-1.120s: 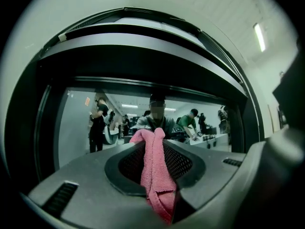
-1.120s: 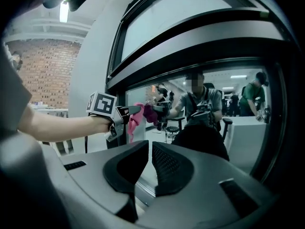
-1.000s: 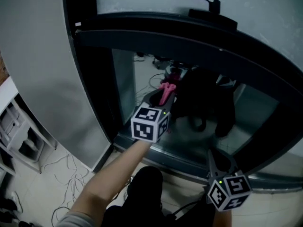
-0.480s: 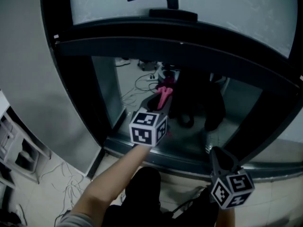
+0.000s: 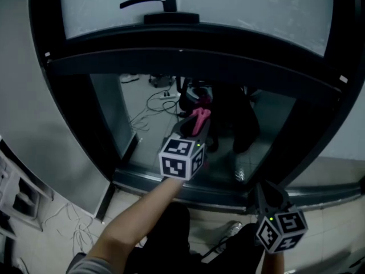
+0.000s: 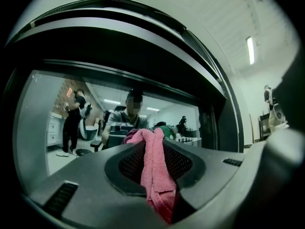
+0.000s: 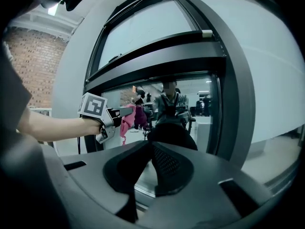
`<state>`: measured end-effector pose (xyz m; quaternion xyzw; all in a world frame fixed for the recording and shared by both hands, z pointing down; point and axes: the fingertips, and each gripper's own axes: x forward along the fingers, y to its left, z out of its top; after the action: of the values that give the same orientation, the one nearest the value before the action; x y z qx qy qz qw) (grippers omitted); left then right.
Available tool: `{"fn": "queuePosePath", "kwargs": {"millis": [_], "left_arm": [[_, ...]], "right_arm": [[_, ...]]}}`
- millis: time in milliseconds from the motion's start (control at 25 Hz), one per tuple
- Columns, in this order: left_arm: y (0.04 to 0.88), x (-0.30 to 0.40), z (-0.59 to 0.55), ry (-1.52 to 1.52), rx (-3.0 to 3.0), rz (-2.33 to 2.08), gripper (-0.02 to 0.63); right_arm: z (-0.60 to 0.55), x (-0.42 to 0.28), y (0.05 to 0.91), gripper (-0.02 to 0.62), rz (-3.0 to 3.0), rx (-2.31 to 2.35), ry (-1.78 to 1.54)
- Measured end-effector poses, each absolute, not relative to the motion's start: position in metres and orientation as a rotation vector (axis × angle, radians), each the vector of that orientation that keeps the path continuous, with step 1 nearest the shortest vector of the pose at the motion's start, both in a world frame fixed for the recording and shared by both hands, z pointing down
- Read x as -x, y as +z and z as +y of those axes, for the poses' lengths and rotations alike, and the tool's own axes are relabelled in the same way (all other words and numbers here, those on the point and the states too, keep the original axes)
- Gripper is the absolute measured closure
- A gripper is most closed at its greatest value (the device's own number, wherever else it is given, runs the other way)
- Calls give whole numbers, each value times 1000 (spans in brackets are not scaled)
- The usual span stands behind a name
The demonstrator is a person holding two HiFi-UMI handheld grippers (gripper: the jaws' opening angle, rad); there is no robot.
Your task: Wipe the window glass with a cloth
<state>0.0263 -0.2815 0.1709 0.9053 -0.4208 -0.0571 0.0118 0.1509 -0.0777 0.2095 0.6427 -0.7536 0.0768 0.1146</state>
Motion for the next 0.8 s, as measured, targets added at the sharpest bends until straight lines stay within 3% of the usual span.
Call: {"fn": "queuePosePath", "kwargs": {"millis": [800], "left_arm": [[153,-234,-217,-144,-3015,-863,506]], "right_arm": [[0,-260,212,571,-2053,-2131,285]]}}
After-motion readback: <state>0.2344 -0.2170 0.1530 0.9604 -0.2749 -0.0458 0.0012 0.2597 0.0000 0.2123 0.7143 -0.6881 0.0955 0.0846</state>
